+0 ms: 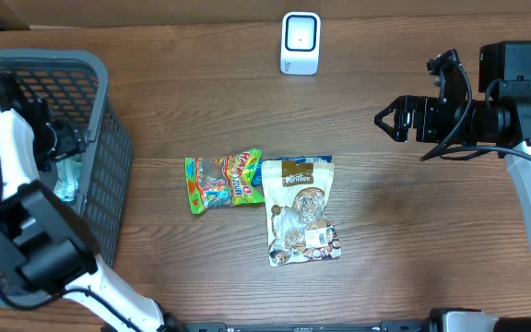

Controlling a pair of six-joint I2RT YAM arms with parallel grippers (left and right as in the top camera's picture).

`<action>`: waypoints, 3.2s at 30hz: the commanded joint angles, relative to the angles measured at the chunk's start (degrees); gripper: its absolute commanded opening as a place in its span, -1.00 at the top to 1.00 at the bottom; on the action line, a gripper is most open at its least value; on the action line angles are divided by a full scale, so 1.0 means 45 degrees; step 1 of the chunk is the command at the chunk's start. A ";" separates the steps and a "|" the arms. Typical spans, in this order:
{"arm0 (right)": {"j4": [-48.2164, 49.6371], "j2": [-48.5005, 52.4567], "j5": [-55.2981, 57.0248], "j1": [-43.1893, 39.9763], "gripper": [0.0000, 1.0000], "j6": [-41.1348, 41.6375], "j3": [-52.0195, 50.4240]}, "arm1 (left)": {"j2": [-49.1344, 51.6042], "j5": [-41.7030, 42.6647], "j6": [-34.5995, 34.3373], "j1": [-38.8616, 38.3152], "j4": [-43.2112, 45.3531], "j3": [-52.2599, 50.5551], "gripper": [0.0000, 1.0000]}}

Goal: Scan the item barcode

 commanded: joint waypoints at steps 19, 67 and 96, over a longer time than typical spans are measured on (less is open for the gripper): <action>0.0058 -0.0005 0.0029 0.0053 -1.00 -0.0019 -0.0029 | 0.0991 -0.0029 -0.0782 0.0107 -0.2506 0.2263 0.92; 0.0146 -0.0005 0.0029 0.0053 -1.00 -0.0015 -0.0029 | -0.5178 -0.0563 -0.2409 -0.8476 -0.1817 -0.5197 -0.21; 0.0389 -0.0005 -0.0073 0.0063 -1.00 -0.0015 -0.0029 | -0.5168 -0.0471 -0.2987 -0.2822 -0.3094 -0.5289 -0.01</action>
